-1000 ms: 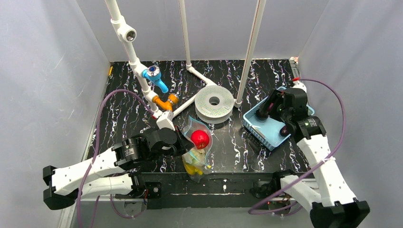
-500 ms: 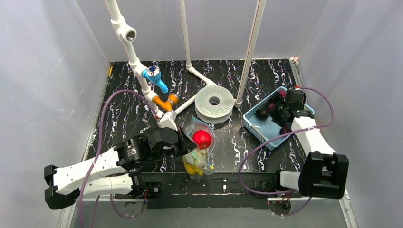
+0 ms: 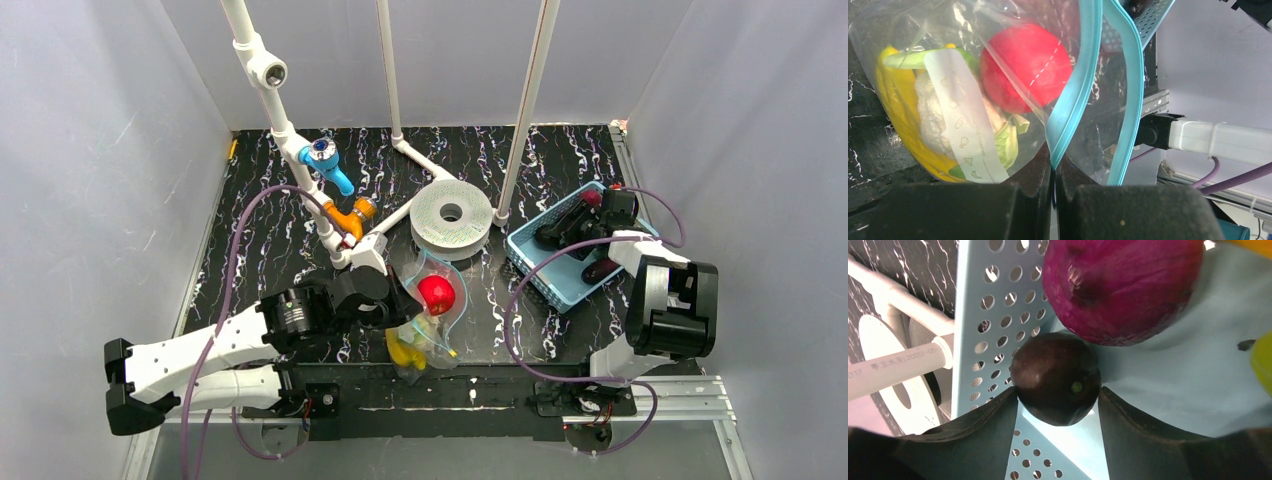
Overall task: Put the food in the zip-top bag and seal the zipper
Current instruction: Pick up the fake fruit from the bin.
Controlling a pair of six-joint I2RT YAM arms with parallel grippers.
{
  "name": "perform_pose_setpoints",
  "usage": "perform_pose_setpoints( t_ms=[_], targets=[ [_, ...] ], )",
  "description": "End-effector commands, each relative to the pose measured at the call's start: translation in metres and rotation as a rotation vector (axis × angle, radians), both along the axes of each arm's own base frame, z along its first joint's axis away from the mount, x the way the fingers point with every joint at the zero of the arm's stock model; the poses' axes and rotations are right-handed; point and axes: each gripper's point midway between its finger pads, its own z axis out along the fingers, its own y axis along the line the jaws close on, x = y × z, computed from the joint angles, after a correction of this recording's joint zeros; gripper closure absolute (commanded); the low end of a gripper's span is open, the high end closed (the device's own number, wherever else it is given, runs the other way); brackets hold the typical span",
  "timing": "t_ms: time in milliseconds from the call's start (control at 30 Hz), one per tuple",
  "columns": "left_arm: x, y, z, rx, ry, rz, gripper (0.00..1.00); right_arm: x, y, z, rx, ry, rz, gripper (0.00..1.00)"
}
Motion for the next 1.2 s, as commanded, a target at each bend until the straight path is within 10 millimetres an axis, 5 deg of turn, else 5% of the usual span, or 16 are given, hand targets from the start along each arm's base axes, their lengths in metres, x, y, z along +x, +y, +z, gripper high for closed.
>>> perform_pose_setpoints(
  t_ms=[0, 133, 367, 500, 700, 900, 1167],
  targets=[
    [-0.004, -0.002, 0.004, 0.004, 0.018, -0.026, 1.00, 0.004, 0.012, 0.005, 0.069, 0.022, 0.045, 0.35],
    [-0.010, 0.005, -0.016, -0.026, 0.119, 0.048, 1.00, 0.001, 0.008, 0.000, 0.044, 0.081, 0.057, 0.32],
    [0.003, 0.027, -0.024, 0.046, 0.074, 0.148, 1.00, 0.011, -0.002, 0.015, -0.074, -0.005, 0.093, 0.76],
    [0.020, 0.020, -0.016, 0.034, -0.015, 0.163, 1.00, 0.002, -0.006, 0.022, -0.119, -0.056, 0.084, 0.85],
    [0.017, 0.017, -0.022, 0.059, 0.057, 0.190, 1.00, -0.019, -0.012, 0.065, -0.187, -0.086, 0.053, 0.95],
    [0.019, 0.009, -0.002, -0.031, 0.046, 0.194, 1.00, -0.060, 0.035, 0.133, -0.125, -0.241, 0.180, 0.97],
    [0.022, 0.010, 0.015, -0.009, 0.018, 0.181, 1.00, -0.148, 0.133, 0.228, -0.025, -0.448, 0.662, 0.95]
  ],
)
